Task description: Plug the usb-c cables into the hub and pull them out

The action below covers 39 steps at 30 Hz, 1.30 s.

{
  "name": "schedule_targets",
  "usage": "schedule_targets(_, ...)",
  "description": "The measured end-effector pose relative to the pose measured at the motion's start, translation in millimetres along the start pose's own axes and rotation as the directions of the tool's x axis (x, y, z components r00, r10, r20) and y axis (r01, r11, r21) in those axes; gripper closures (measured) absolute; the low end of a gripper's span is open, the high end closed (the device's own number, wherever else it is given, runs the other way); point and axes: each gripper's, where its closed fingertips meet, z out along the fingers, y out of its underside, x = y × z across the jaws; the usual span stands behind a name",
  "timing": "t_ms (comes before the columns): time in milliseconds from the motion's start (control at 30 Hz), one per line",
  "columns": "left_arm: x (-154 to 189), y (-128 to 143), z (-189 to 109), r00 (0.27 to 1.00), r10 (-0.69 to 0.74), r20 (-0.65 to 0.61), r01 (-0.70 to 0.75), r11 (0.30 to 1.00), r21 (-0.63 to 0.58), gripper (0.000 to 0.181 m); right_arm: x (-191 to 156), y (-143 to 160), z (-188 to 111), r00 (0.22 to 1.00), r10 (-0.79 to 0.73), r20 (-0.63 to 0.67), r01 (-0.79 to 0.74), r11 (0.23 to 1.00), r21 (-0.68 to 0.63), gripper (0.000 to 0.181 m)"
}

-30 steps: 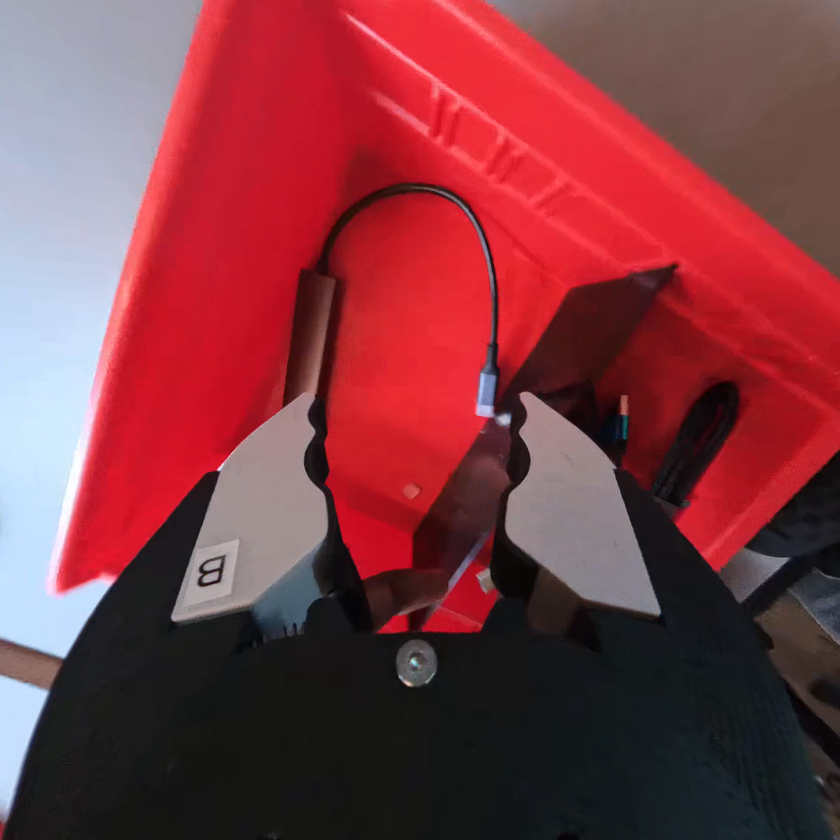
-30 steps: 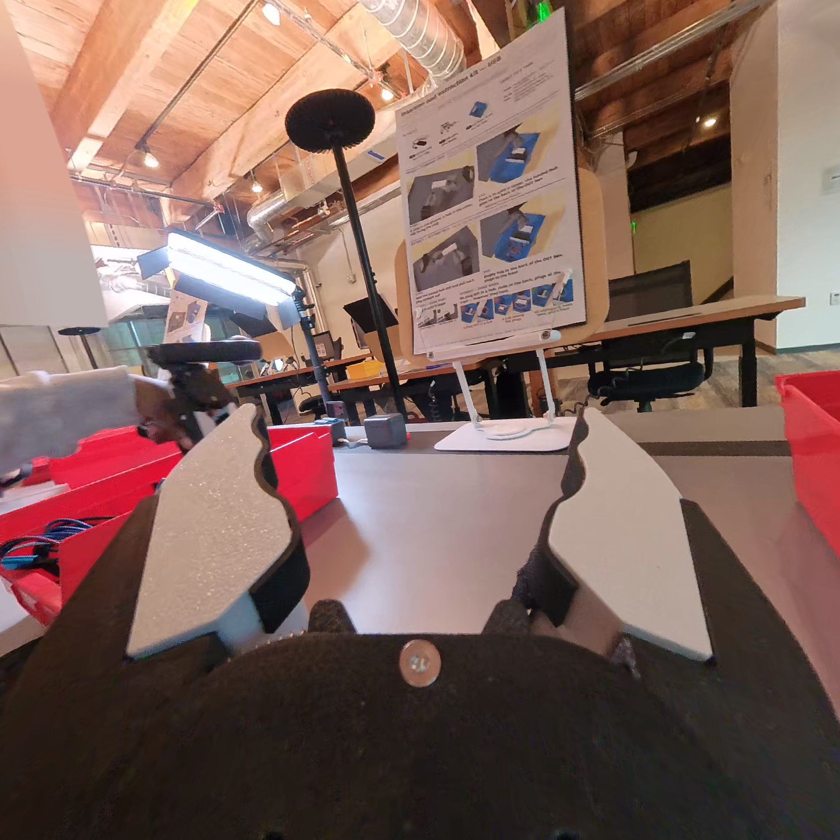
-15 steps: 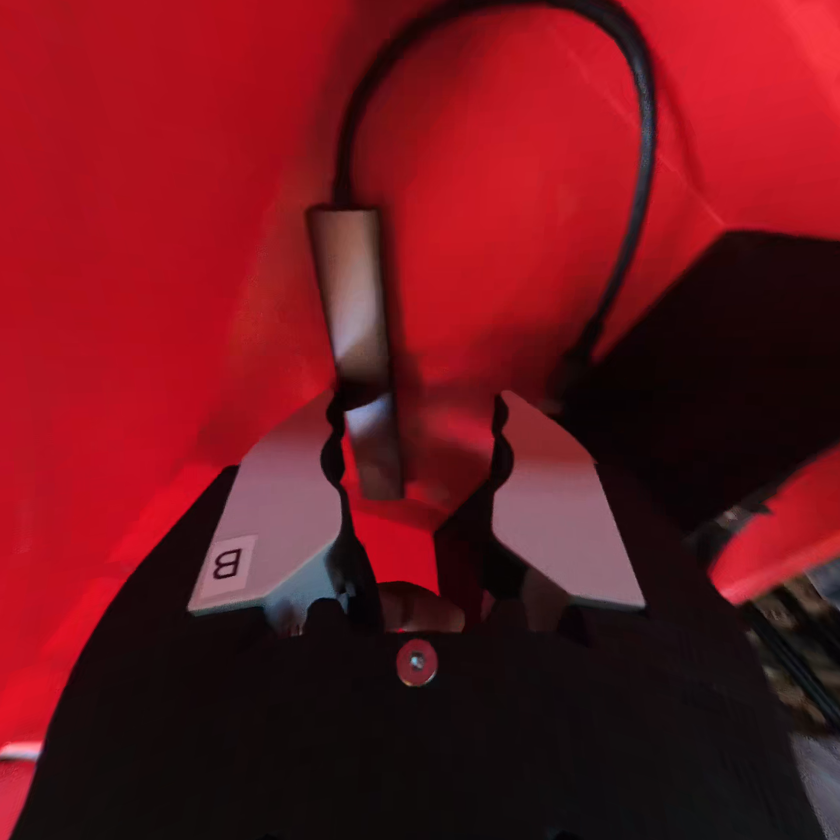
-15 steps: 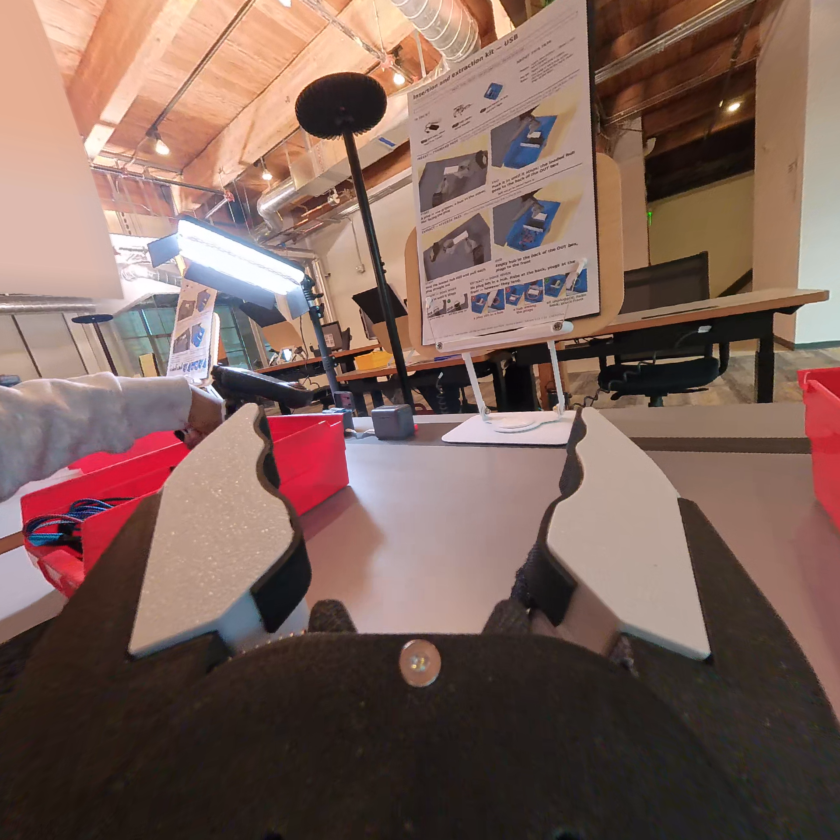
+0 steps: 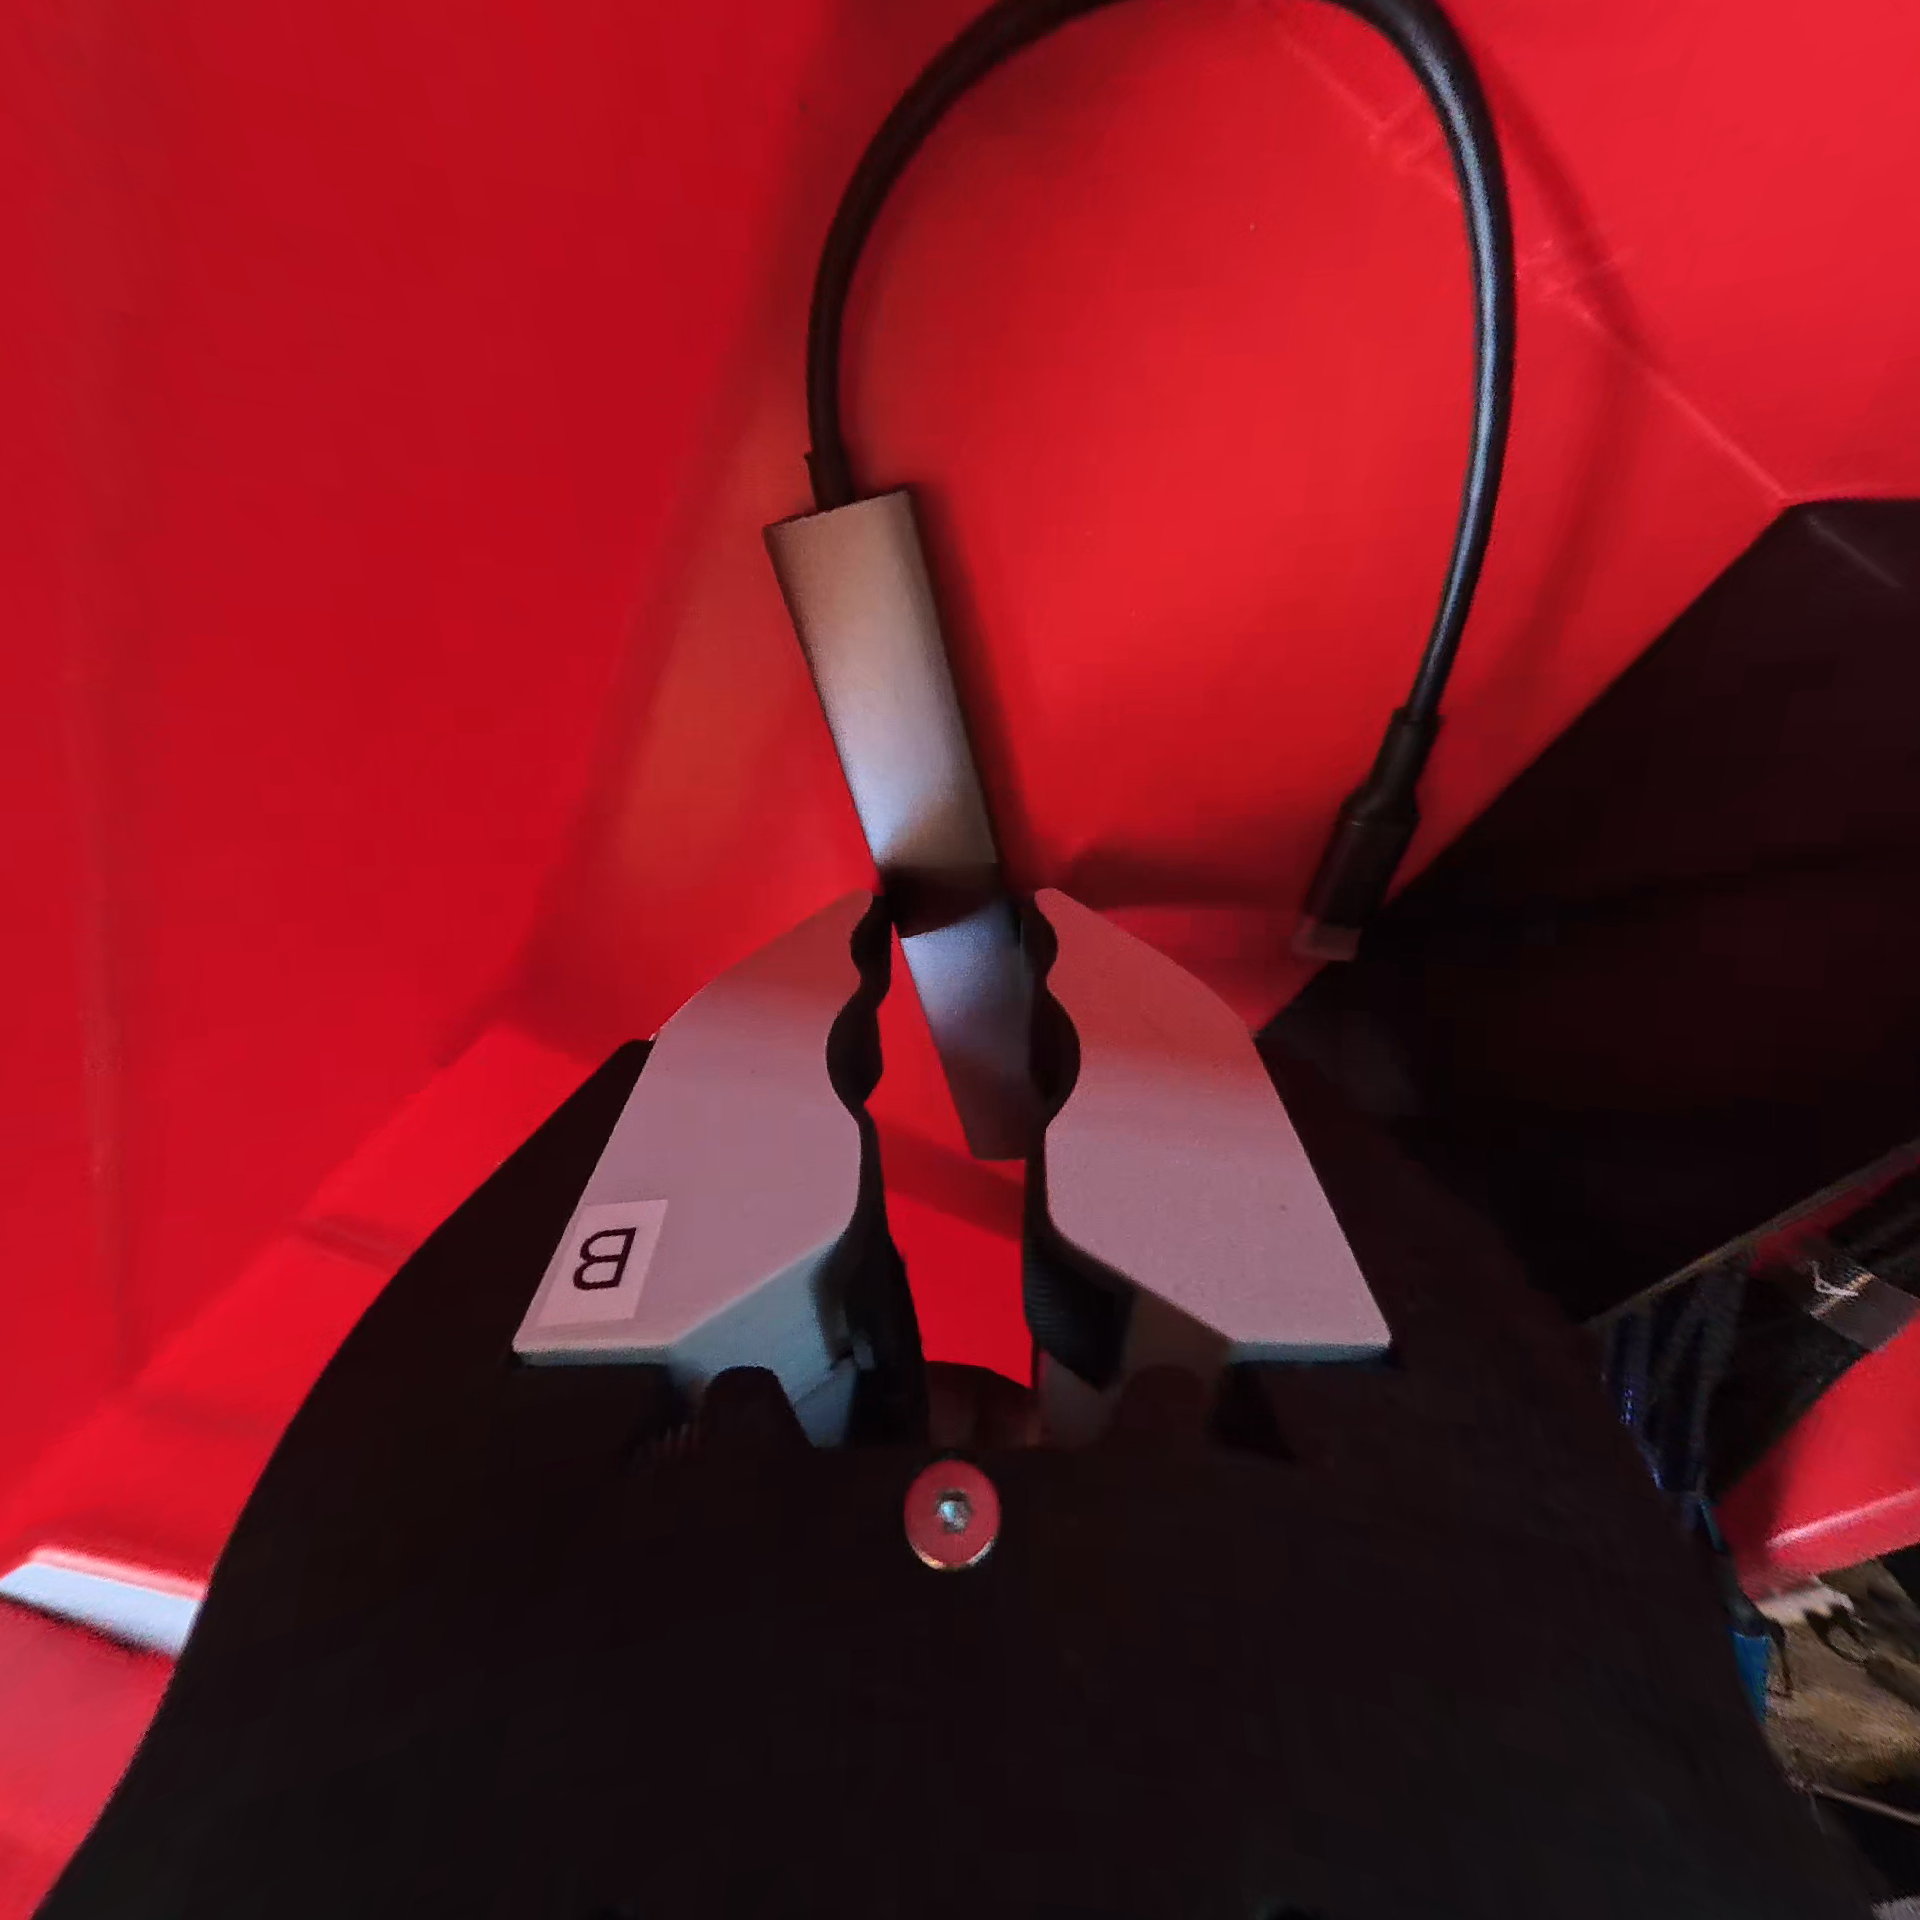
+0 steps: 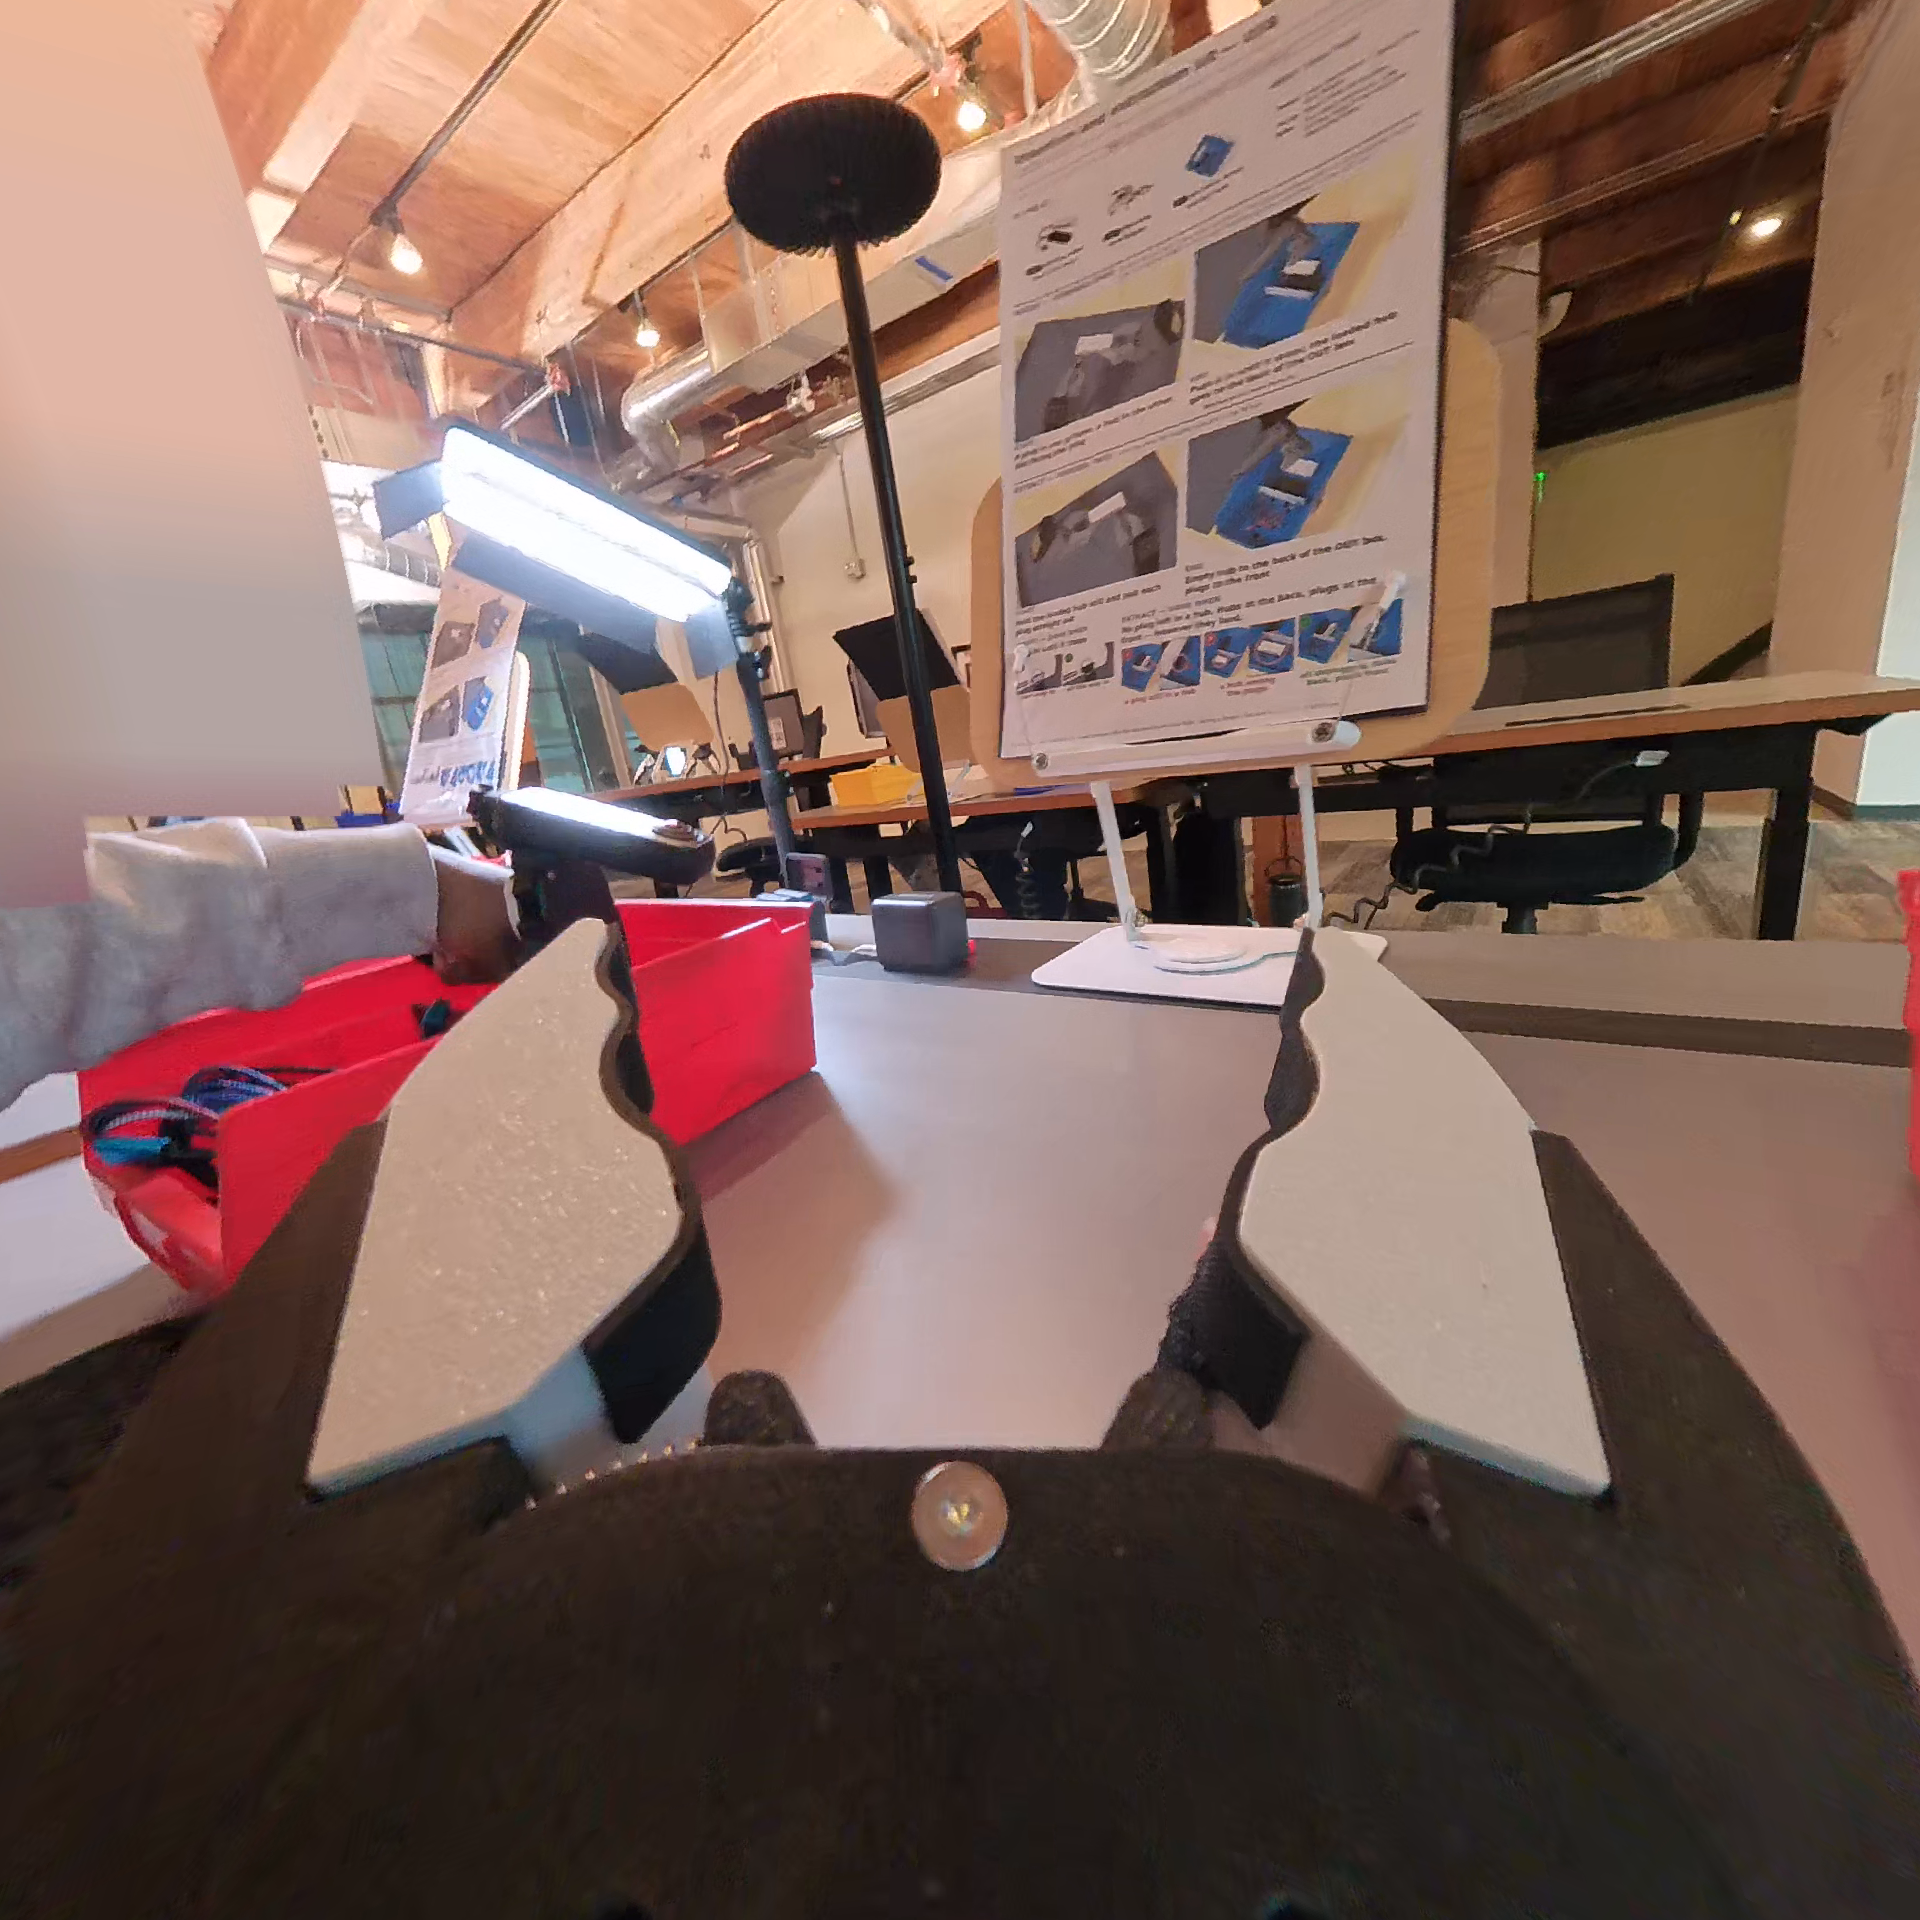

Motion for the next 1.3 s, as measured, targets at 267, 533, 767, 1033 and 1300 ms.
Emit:
schedule_targets(267,0,0,0,1.0,-0.019,0.023,0.019,1.0,0.016,0.157,-20,28,5,0.974,-0.212,0.077,0.221,0.965,-0.144,0.062)
schedule_targets(533,1,0,-1,0.999,-0.022,0.027,0.021,1.0,0.017,0.158,-32,40,4,0.891,-0.429,0.148,0.45,0.875,-0.178,0.056)
schedule_targets(767,1,0,0,1.0,-0.025,0.015,0.024,1.0,0.015,0.158,-30,33,4,0.891,-0.437,0.121,0.451,0.879,-0.152,0.056)
schedule_targets(1033,1,0,-1,0.999,-0.017,0.046,0.016,1.0,0.027,0.158,-28,4,2,0.96,-0.269,0.071,0.273,0.961,-0.042,0.06)
schedule_targets(1300,1,0,-1,0.997,-0.026,0.069,0.024,0.999,0.042,0.158,-26,-5,-3,0.974,-0.216,0.069,0.216,0.976,0.002,0.058)
